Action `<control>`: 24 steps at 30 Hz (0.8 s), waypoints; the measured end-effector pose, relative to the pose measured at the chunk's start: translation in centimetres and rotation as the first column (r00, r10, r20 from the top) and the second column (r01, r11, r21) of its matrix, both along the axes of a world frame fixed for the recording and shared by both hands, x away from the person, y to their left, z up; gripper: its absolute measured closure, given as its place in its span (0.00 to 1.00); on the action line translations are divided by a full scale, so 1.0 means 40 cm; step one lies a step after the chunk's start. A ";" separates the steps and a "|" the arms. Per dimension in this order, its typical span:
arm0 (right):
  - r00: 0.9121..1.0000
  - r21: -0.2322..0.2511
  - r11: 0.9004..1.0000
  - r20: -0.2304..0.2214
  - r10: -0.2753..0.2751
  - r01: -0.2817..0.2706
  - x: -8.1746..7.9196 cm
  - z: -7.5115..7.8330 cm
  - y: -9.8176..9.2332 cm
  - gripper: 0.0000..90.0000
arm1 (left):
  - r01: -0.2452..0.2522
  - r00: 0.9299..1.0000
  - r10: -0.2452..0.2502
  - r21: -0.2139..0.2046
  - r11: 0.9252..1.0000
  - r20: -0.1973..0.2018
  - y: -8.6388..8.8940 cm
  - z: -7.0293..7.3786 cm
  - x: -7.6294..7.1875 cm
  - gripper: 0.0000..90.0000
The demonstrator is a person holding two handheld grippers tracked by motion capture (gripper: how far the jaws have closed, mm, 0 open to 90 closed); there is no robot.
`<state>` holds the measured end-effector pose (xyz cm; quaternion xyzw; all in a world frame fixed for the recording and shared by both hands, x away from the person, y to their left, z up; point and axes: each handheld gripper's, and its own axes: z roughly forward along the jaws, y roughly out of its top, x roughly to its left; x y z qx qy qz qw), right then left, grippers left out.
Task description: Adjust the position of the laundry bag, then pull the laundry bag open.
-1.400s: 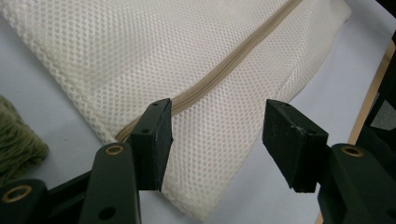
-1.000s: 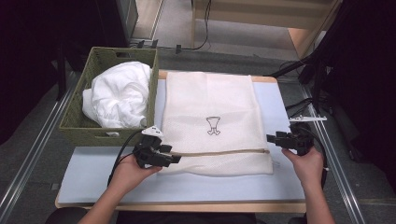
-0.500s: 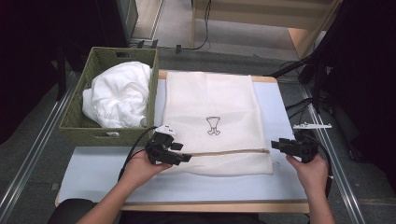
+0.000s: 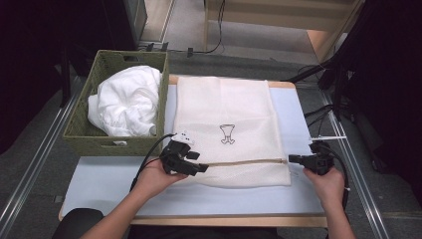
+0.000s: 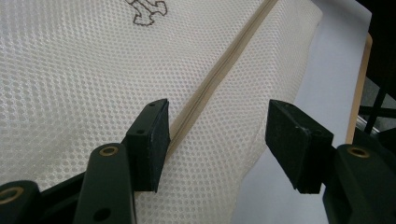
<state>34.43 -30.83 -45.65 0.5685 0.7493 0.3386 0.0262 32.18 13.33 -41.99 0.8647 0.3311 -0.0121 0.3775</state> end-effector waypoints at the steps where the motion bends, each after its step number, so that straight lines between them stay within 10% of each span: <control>1: 1.000 0.003 1.000 -0.002 0.007 -0.007 0.003 -0.001 0.002 1.00 | -0.002 1.000 0.002 0.001 1.000 0.000 0.000 0.000 0.000 0.46; 24: 0.997 0.053 0.996 0.005 0.075 -0.076 -0.018 0.020 0.018 1.00 | -0.009 1.000 0.009 0.011 1.000 0.005 0.005 -0.004 0.003 0.45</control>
